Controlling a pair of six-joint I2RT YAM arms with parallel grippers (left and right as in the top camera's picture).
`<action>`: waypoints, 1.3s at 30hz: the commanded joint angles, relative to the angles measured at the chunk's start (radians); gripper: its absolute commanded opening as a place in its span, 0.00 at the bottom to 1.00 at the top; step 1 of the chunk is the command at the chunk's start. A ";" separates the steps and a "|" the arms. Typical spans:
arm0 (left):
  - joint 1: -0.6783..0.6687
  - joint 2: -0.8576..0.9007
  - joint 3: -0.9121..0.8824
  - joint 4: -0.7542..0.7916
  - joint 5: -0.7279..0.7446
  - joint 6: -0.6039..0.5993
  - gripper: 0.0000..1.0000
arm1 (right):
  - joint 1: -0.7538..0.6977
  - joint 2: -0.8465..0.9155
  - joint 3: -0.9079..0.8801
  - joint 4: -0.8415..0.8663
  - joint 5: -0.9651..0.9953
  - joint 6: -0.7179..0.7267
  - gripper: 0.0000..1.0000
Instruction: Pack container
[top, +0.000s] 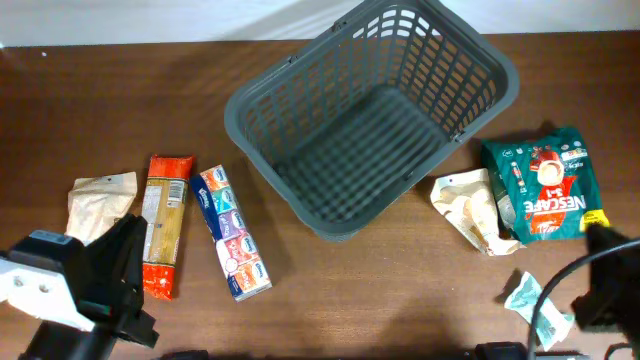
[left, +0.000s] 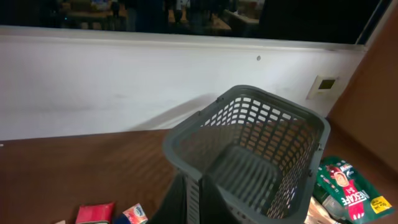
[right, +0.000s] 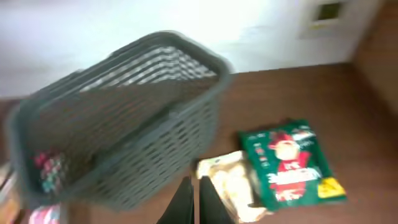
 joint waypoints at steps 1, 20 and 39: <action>-0.004 0.028 -0.028 -0.003 0.008 -0.018 0.02 | 0.005 0.059 0.013 0.016 0.152 0.101 0.04; -0.157 0.120 -0.206 -0.090 0.466 0.000 0.02 | 0.005 0.375 0.018 0.063 0.134 0.120 0.03; -1.027 0.537 -0.226 0.117 -0.209 -0.080 0.02 | 0.005 0.386 0.070 0.090 0.082 0.084 0.04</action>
